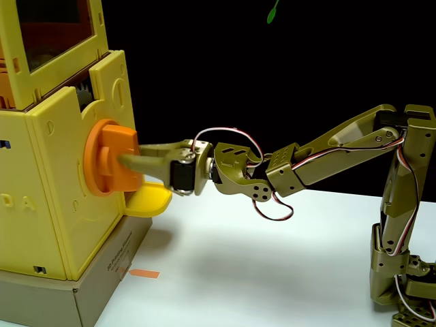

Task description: Turn the button of vending machine.

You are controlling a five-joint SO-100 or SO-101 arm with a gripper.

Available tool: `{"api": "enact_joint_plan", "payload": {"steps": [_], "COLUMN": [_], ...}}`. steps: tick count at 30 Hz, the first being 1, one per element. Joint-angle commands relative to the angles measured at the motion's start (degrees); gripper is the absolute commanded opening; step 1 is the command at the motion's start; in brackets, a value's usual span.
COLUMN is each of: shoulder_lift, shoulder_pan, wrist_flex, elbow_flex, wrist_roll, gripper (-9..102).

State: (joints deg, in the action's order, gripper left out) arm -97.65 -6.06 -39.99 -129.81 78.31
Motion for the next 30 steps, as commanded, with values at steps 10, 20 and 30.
{"api": "enact_joint_plan", "payload": {"steps": [10, 20, 30], "shoulder_lift": [-0.4, -0.4, -1.1], "shoulder_pan": [-0.3, 0.5, 0.5], "wrist_flex": [-1.3, -2.0, -3.0], "elbow_flex": [-0.5, -1.1, -1.1], "wrist_roll": [0.0, -0.4, -4.6], "gripper": [6, -1, -1]}}
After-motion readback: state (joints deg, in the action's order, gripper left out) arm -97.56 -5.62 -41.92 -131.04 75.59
